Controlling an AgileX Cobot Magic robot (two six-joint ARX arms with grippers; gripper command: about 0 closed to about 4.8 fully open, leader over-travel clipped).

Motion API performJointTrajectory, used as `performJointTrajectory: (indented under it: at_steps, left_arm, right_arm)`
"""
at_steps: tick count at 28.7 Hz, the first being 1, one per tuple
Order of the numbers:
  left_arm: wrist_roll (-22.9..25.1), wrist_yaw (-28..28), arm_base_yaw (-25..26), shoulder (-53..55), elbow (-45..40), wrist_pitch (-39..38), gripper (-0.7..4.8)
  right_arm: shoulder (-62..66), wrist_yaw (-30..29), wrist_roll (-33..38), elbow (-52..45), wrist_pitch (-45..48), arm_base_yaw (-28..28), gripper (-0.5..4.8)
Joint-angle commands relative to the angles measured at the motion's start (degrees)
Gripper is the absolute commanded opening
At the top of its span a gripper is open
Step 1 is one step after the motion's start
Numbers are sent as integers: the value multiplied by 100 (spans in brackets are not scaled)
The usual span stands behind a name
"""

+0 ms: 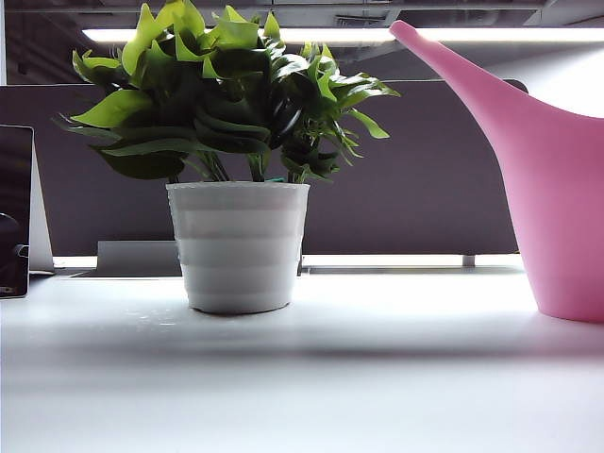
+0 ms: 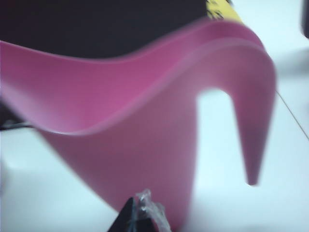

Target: Pick up the watering can from the table, water the potted plant, and put the can back.

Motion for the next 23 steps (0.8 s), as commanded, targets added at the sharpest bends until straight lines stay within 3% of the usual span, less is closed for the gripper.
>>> performJointTrajectory:
  at_steps: [1, 7, 15, 23]
  left_arm:
    - [4, 15, 186, 4, 4, 37, -5]
    - [4, 17, 575, 4, 4, 39, -5]
    - [4, -22, 1058, 4, 4, 15, -5]
    - [4, 7, 1045, 4, 4, -4, -5]
  right_arm:
    - [-925, -254, 214, 17, -597, 11, -8]
    - [-2973, -306, 369, 17, -1486, 2, -8]
    - [-2898, -562, 507, 205, -1421, -2, -8]
    - [-2903, -546, 498, 205, -1338, -2, -8]
